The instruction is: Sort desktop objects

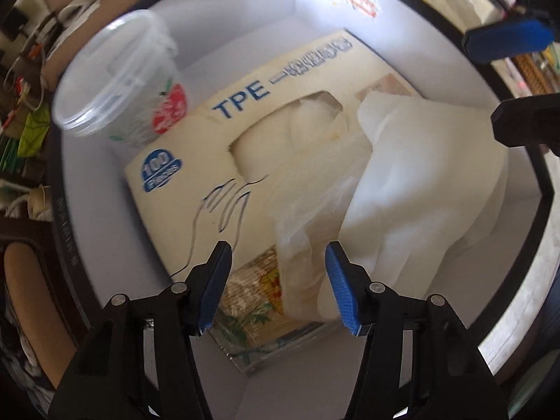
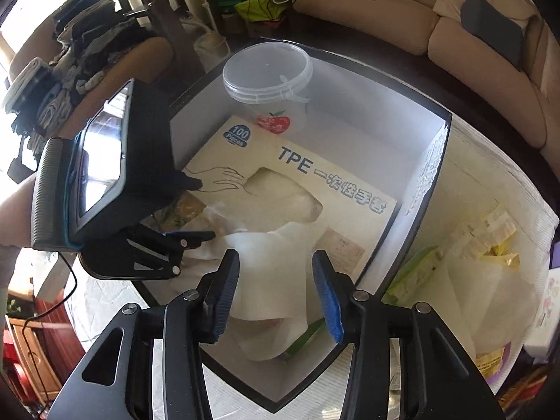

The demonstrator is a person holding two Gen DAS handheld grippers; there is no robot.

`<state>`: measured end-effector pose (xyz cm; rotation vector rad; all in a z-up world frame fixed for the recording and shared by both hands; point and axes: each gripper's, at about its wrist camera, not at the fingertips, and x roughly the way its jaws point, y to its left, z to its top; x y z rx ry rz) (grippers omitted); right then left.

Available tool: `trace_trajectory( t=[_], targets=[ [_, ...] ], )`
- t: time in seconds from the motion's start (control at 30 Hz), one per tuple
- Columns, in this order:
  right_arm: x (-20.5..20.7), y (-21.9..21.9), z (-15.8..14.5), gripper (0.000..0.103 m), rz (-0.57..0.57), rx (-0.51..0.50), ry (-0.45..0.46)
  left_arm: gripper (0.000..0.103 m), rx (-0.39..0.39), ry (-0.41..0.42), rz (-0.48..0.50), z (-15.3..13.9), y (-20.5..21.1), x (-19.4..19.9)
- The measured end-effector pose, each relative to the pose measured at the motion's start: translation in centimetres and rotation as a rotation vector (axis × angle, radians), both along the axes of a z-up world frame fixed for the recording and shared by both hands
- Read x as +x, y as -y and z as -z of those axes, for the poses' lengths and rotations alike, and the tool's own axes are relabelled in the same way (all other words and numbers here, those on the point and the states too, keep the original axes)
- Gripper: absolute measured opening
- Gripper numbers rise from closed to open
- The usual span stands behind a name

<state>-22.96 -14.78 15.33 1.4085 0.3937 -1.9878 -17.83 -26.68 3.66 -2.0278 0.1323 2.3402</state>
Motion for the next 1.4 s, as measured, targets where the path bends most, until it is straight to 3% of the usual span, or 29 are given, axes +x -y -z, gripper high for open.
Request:
trace_trajectory(
  t=[0.2,0.43,0.6,0.8,0.87,0.9,0.93,1.1,1.27,1.4],
  targets=[
    [0.2,-1.3,0.1,0.045,-0.001,-0.035,0.000,0.052,-0.027,0.030,0.054,0.7,-1.1,-0.5],
    [0.7,-2.0,-0.5,0.045,-0.007,-0.081,-0.015,0.052,0.061,0.003,0.091,-1.7,-2.1,1.3],
    [1.0,-2.1,-0.3,0.045,0.000,-0.096,-0.005,0.044,0.025,0.044,0.103,-0.9,-2.4,0.9],
    [0.8,-3.0,0.0,0.045,0.022,-0.099,-0.003,0.044,-0.030,0.052,0.118,-0.3,-2.8,0.4],
    [0.7,-3.1,0.2,0.045,0.034,-0.104,0.002,0.034,-0.065,0.042,0.113,-0.2,-2.9,0.4],
    [0.7,-3.1,0.2,0.045,0.035,-0.104,0.005,0.018,-0.088,0.036,0.104,-0.3,-2.7,0.5],
    [0.8,-3.1,0.3,0.045,0.032,-0.102,0.006,0.008,-0.094,0.030,0.092,-0.6,-2.3,0.6],
    [1.4,-2.7,0.2,0.045,0.006,-0.090,-0.009,0.001,-0.036,-0.025,0.034,-3.3,0.2,2.4],
    [1.5,-1.9,0.6,0.045,-0.009,-0.082,0.002,0.001,-0.025,-0.073,0.017,-6.5,0.9,3.3],
    [1.7,-0.2,1.7,0.048,-0.034,-0.055,0.023,0.002,-0.062,-0.112,0.002,-9.1,1.6,2.1]
  ],
)
